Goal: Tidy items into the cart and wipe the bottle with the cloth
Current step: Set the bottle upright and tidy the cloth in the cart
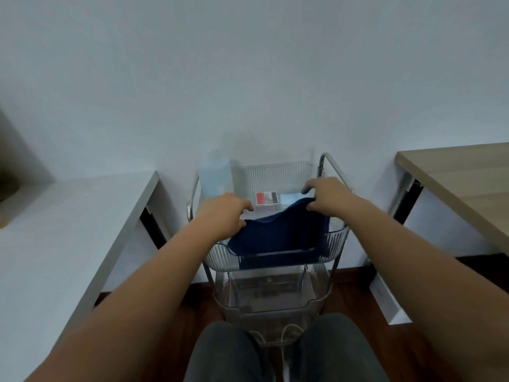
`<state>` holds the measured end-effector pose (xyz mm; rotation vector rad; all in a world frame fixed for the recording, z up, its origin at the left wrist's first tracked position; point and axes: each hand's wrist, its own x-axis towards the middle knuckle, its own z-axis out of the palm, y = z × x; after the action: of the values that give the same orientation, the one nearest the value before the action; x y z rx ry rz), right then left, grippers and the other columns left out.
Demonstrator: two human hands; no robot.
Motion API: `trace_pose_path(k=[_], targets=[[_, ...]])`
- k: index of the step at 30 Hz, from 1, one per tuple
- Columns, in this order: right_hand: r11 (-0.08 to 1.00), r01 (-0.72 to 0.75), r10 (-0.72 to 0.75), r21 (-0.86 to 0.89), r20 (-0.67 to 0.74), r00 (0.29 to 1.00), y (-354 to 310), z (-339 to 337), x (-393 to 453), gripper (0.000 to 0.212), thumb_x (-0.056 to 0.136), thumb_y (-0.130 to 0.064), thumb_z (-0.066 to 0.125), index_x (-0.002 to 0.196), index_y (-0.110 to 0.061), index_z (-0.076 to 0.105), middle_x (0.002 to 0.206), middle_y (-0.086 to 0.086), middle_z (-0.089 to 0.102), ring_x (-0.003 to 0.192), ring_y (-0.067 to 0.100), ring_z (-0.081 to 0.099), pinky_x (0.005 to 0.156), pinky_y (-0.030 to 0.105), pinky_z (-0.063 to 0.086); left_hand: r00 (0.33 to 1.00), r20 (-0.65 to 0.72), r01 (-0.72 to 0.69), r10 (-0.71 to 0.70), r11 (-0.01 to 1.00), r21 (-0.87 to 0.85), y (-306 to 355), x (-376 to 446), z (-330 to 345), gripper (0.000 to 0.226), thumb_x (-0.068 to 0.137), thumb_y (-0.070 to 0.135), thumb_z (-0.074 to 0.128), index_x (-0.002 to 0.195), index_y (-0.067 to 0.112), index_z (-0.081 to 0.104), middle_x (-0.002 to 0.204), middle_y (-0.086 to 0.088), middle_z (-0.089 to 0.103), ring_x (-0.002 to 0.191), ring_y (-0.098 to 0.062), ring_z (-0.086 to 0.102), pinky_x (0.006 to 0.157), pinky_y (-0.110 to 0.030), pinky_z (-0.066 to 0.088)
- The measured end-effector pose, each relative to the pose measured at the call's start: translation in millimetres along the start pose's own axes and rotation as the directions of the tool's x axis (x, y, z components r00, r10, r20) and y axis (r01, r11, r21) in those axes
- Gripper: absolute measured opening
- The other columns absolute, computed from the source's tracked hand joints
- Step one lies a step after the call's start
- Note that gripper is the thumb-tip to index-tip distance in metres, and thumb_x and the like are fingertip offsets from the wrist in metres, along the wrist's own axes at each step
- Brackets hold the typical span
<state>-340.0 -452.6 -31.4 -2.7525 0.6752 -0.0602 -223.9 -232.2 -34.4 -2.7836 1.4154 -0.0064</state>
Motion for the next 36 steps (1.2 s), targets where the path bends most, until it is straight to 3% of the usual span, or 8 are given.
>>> trace_pose_path(k=[3, 7, 10, 15, 19, 24, 29, 36], targets=[[0.988, -0.076, 0.089, -0.132, 0.093, 0.992, -11, 38, 3, 0.046, 0.086, -0.018, 0.061, 0.131, -0.017, 0.049, 0.134, 0.014, 0.044, 0.101, 0.029, 0.058, 0.072, 0.030, 0.044, 0.950, -0.313, -0.037, 0.021, 0.998, -0.045, -12, -8, 10, 0.028, 0.089, 0.043, 0.057, 0.115, 0.037, 0.066, 0.103, 0.011, 0.064, 0.098, -0.015, 0.059, 0.069, -0.029, 0.047], [0.925, -0.221, 0.314, -0.310, 0.294, 0.903, -24, 69, 13, 0.057, 0.090, -0.052, 0.045, 0.131, -0.012, 0.051, 0.137, 0.012, 0.051, 0.115, 0.032, 0.054, 0.092, 0.042, 0.046, 0.721, -0.640, 0.021, -0.264, 0.932, -0.361, -47, -17, 9, 0.018, 0.082, 0.046, 0.053, 0.086, 0.034, 0.067, 0.086, 0.017, 0.056, 0.080, -0.010, 0.057, 0.059, -0.024, 0.040], [0.867, -0.365, 0.485, -0.341, 0.401, 0.777, -35, 87, 24, 0.098, 0.078, -0.080, 0.037, 0.152, -0.018, 0.020, 0.158, 0.015, 0.020, 0.140, 0.041, 0.025, 0.111, 0.060, 0.023, 0.663, -0.561, 0.100, -0.495, 0.802, -0.588, -69, -12, 18, 0.025, 0.080, 0.047, 0.061, 0.096, 0.028, 0.057, 0.104, 0.010, 0.047, 0.096, -0.019, 0.057, 0.070, -0.033, 0.047], [0.857, -0.490, 0.498, -0.159, 0.498, 0.710, -59, 127, 29, 0.130, 0.059, -0.087, 0.054, 0.151, -0.024, -0.013, 0.158, 0.013, -0.024, 0.142, 0.049, -0.011, 0.110, 0.066, 0.003, 0.820, -0.262, 0.101, -0.508, 0.580, -0.808, -67, 6, 20, 0.120, 0.053, 0.076, 0.075, 0.149, 0.028, 0.022, 0.150, -0.001, 0.035, 0.136, -0.021, 0.038, 0.109, -0.043, 0.036], [0.972, -0.124, 0.211, -0.198, 0.512, 0.833, -86, 137, 32, 0.077, 0.092, -0.049, 0.051, 0.153, -0.021, 0.014, 0.161, 0.011, -0.006, 0.144, 0.045, 0.004, 0.111, 0.066, 0.006, 0.876, -0.189, 0.119, -0.443, 0.579, -0.807, -74, 24, 18, 0.137, 0.045, 0.064, 0.087, 0.153, 0.035, 0.007, 0.153, 0.002, 0.037, 0.136, -0.022, 0.041, 0.107, -0.044, 0.037], [0.938, 0.161, 0.031, -0.307, 0.536, 0.844, -80, 117, 30, 0.039, 0.093, -0.021, 0.052, 0.127, -0.003, 0.054, 0.126, 0.015, 0.055, 0.112, 0.033, 0.052, 0.102, 0.049, 0.036, 0.889, -0.178, 0.158, -0.423, 0.647, -0.746, -90, 47, 6, 0.108, 0.046, 0.053, 0.089, 0.138, 0.027, 0.039, 0.116, 0.008, 0.054, 0.103, -0.017, 0.054, 0.076, -0.027, 0.044], [0.853, -0.101, 0.382, -0.512, 0.481, 0.790, -57, 109, 41, 0.054, 0.095, -0.029, 0.051, 0.142, -0.006, 0.037, 0.145, 0.014, 0.040, 0.128, 0.033, 0.043, 0.108, 0.043, 0.035, 0.862, -0.302, 0.009, -0.408, 0.608, -0.794, -85, 48, 10, 0.087, 0.040, 0.054, 0.088, 0.113, 0.041, 0.042, 0.098, 0.025, 0.055, 0.086, 0.007, 0.055, 0.062, -0.010, 0.037], [0.843, 0.447, -0.161, -0.300, 0.652, 0.741, -127, 138, 46, 0.050, 0.101, -0.017, 0.036, 0.149, -0.008, 0.028, 0.154, 0.020, 0.027, 0.130, 0.037, 0.040, 0.103, 0.040, 0.035, 0.740, -0.454, -0.146, -0.497, 0.540, -0.829, -86, 50, 3, 0.086, 0.047, 0.046, 0.089, 0.116, 0.034, 0.039, 0.120, 0.002, 0.056, 0.108, -0.015, 0.059, 0.091, -0.037, 0.053]])
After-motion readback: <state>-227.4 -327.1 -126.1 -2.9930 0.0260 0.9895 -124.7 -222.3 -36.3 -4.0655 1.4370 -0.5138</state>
